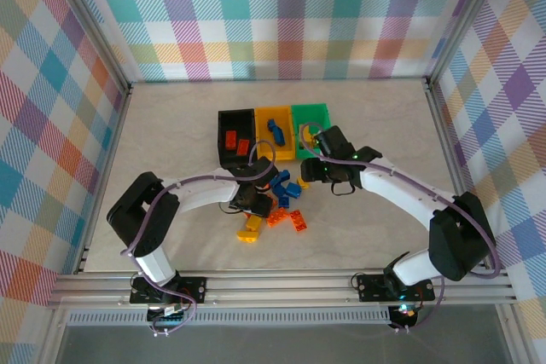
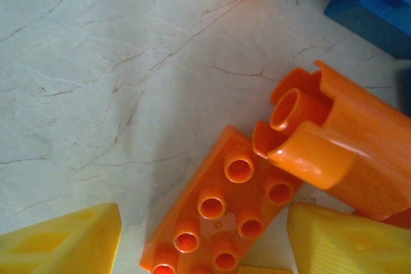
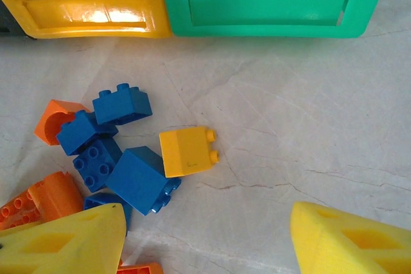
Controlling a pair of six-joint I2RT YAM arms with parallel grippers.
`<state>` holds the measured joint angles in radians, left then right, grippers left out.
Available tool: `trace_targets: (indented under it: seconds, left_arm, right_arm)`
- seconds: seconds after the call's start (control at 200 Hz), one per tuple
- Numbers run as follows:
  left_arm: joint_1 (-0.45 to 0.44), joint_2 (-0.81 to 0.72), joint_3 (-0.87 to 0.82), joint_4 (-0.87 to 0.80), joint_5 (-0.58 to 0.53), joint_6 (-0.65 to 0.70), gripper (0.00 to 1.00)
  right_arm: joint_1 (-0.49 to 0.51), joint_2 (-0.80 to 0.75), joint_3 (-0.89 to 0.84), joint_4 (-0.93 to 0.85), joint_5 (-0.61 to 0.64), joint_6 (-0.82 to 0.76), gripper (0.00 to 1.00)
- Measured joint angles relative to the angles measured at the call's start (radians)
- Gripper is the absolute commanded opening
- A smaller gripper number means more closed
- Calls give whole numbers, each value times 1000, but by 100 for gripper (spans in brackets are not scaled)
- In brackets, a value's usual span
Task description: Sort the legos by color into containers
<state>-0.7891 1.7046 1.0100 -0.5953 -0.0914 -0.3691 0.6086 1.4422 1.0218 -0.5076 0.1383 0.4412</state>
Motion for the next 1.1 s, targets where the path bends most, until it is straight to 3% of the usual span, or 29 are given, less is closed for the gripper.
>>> trace_targets:
  seconds: [0.06,0.17,0.33,0.54,0.785,0.95,1.1]
  left_arm:
    - [0,0,-5,4,0,0,71]
    - [0,1,-20,4,6,-2,56]
    - [0,4,-22,3,-5,-8,45]
    - [1,2,-22,3,-17,-8,35]
    - [49,-73,11,-18,-37,-16,32]
    - [142,-134,128,-31,-61,-15,32]
    - [245,-95,284,-30,-83,-11,32]
  right_arm:
    - [-1,0,0,0,0,0,69]
    - [-2,0,0,6,0,0,69]
    - [-7,0,0,15,0,0,69]
    - [-8,0,0,15,0,0,69]
    - [-16,-22,-9,15,0,0,69]
    - [-19,-26,-13,21,0,0,69]
    - [-20,-26,-15,21,0,0,69]
